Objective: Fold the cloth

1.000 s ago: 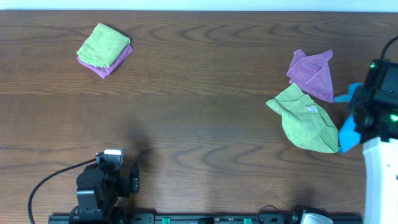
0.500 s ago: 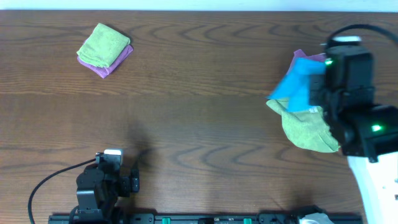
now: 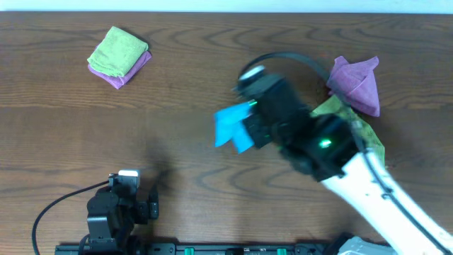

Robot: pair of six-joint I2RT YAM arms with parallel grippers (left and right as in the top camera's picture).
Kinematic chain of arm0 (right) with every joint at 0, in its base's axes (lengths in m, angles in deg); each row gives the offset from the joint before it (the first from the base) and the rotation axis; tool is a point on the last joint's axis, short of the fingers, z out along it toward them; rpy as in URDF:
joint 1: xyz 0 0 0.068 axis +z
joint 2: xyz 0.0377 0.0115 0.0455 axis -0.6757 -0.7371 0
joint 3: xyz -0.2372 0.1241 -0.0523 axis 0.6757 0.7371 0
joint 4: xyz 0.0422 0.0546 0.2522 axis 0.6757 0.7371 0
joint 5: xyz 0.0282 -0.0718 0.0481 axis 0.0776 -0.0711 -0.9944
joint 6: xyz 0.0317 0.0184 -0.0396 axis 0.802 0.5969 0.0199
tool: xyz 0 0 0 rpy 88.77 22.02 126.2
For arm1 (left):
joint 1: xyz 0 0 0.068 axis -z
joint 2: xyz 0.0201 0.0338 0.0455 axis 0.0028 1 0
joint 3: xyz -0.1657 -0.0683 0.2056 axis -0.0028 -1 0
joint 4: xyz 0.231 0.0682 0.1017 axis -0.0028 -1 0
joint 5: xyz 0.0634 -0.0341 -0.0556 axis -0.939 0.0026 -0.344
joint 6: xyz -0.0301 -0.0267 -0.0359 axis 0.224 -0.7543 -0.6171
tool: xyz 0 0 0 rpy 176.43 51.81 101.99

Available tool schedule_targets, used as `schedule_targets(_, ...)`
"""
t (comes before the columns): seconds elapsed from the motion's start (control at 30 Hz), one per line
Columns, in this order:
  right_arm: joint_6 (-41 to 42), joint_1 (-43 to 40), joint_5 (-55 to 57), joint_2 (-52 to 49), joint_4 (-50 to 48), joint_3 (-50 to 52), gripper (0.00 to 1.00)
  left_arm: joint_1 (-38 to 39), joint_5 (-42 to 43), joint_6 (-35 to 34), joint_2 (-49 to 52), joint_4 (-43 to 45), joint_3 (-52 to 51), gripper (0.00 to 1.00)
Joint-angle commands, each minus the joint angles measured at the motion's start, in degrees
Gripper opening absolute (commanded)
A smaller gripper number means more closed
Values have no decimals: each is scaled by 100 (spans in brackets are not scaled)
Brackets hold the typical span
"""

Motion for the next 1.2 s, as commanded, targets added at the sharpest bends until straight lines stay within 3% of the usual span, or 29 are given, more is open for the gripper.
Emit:
schedule_targets(0.0,236,562,-361,20,-168,-120,1,24,-2,140,-17,-232,-70,95)
schedule_targets(0.17,308,1080,-651,22,-260,-527,1,24,-2,140,-17,-232,-70,95)
schedule_targets(0.33,308,1029,-673,-13,-236,-699,1,24,0,140,-17,-232,-70,95)
schedule_targets(0.6,72,42,-715,-1193,-157,-695,1,24,-2,140,-17,-232,-70,95)
schedule_targets(0.77,-83,-1073,-450,-2273,-769,-695,1,24,0,140,-17,-232,-70,95)
schedule_targets(0.8,-81,-1331,-190,-2487,-957,-695,7,24,-2,140,-17,-232,-70,95)
schedule_targets(0.83,-66,-1515,68,-2614,-1106,-695,24,24,-2,140,-17,-232,-70,95)
schedule_targets(0.87,-55,-1803,422,-2800,-1357,-697,58,24,0,140,-17,-232,-70,95)
schedule_targets(1.1,-39,-2774,581,-2719,-1624,-776,96,24,-2,140,-17,-232,-70,95)
schedule_targets(1.17,-35,-2813,247,-2498,-1373,-778,99,24,0,140,-17,-232,-70,95)
